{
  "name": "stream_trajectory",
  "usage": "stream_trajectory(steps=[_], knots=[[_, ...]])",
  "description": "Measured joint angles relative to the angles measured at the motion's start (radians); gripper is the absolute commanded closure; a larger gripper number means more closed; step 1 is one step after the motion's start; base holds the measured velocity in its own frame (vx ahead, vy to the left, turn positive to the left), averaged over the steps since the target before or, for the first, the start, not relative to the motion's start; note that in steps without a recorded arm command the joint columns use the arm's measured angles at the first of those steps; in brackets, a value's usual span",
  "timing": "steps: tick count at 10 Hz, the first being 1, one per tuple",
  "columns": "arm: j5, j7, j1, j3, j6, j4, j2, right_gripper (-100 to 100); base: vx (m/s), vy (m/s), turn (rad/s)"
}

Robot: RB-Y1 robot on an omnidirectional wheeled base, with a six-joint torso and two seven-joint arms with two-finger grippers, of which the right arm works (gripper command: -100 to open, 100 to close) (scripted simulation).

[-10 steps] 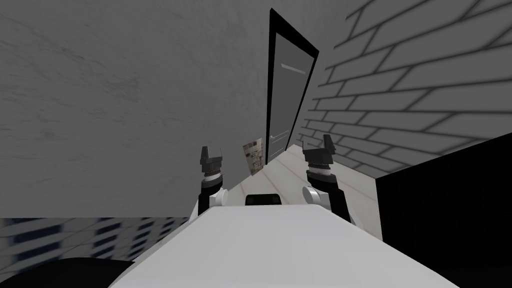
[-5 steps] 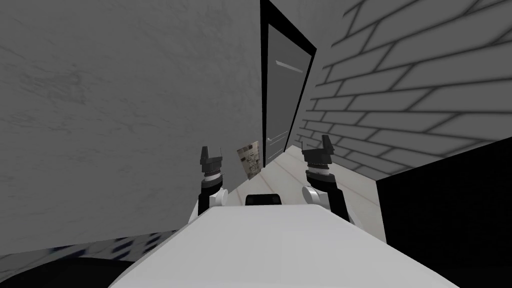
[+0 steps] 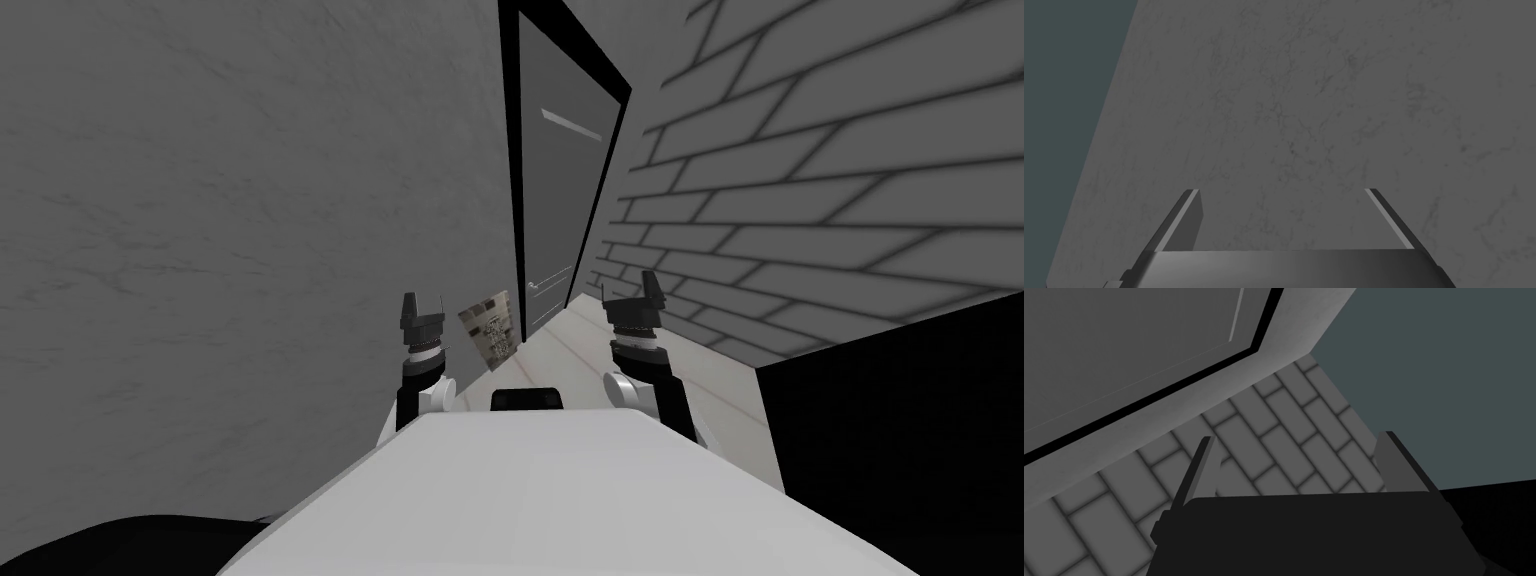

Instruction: Pull the door open

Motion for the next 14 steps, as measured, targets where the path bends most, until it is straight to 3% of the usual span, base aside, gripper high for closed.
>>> stream_trajectory(steps=[10,14], knots=[[-0.026,-0.044,-0.022,0.015,-0.012,0.054,-0.025,-100,0.125,-0.143,-0.035],[-0.048,-0.079,-0.040,0.028,-0.019,0.096,-0.042,-100,0.072,-0.163,-0.020]])
